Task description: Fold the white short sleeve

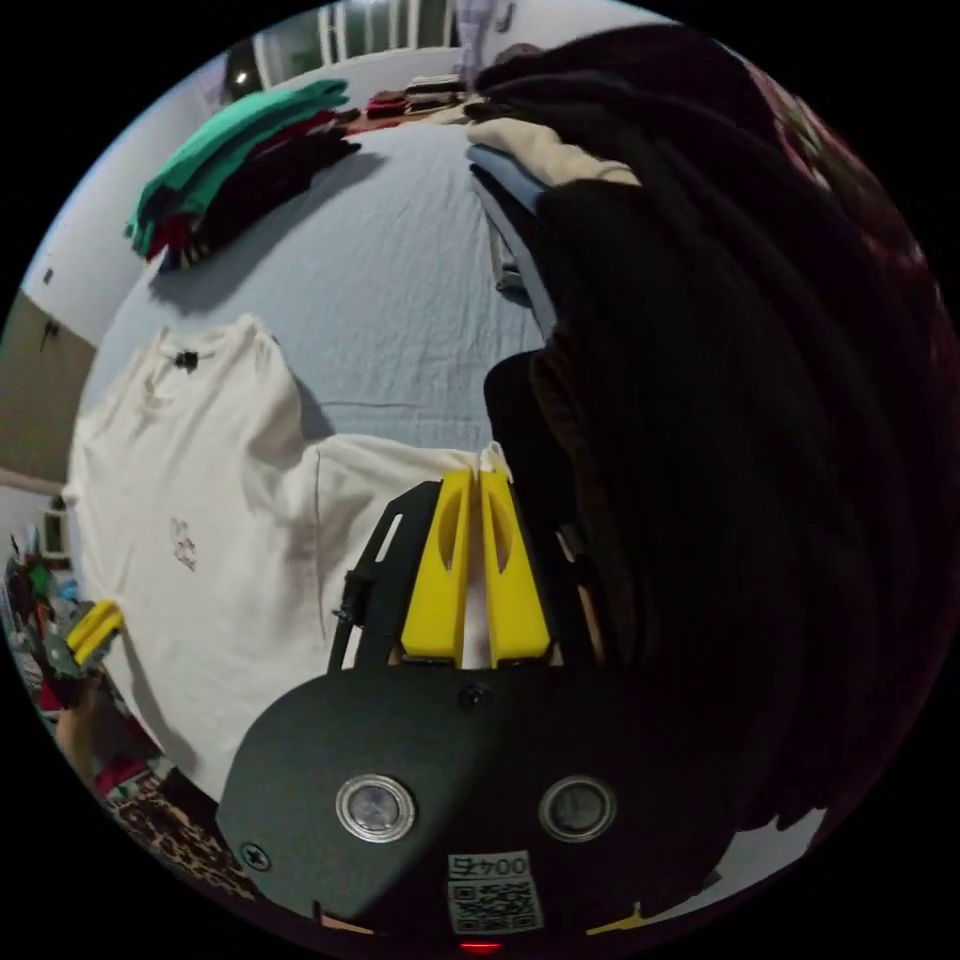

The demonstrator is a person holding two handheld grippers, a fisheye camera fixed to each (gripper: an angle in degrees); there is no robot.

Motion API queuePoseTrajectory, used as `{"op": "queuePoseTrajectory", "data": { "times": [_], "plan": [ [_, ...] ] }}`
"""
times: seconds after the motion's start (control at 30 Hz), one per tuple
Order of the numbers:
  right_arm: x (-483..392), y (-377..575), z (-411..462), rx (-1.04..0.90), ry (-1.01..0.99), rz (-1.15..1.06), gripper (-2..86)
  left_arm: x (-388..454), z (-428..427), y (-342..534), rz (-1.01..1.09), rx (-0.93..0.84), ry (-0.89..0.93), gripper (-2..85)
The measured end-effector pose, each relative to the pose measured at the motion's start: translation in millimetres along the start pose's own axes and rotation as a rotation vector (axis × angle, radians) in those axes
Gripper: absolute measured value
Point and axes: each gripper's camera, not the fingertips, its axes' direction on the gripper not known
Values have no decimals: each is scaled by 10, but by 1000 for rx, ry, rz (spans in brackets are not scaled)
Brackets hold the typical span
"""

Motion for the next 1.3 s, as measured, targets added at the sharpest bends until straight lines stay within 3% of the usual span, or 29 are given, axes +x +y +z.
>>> {"op": "queuePoseTrajectory", "data": {
  "times": [0.2, 0.33, 0.47, 0.57, 0.7, 0.8, 0.9, 1.1, 1.23, 1.3],
  "plan": [
    [-397, 52, -234, 142, -12, -132, 55, -7, -13, 22, -7, 2, 9, 21],
    [-681, -95, -50, 75, -38, -222, 95, -7, -23, 32, -4, 1, 3, 20],
    [-801, -131, 24, 30, 31, -289, 73, -17, -30, 48, -7, 5, 1, 22],
    [-664, -133, 85, -18, 330, -180, 23, -30, -35, 50, -3, 3, -2, 23],
    [-312, -13, -51, 36, 120, -73, 9, -64, -41, 72, -6, 12, -1, 24],
    [-398, 72, -371, 207, 11, -165, 31, -90, -45, 82, -5, 16, -2, 23],
    [-551, -38, -399, 173, -120, -296, 63, -117, -48, 77, 5, 11, -7, 21],
    [-829, -287, 96, -109, -90, -390, 110, -214, -50, 85, -2, 11, 2, 18],
    [-1017, -221, 119, -123, -98, -440, 66, -280, -50, 92, -2, 13, -1, 17],
    [-1089, -163, 93, -110, 35, -443, 44, -315, -49, 97, 0, 15, -1, 17]
  ]
}}
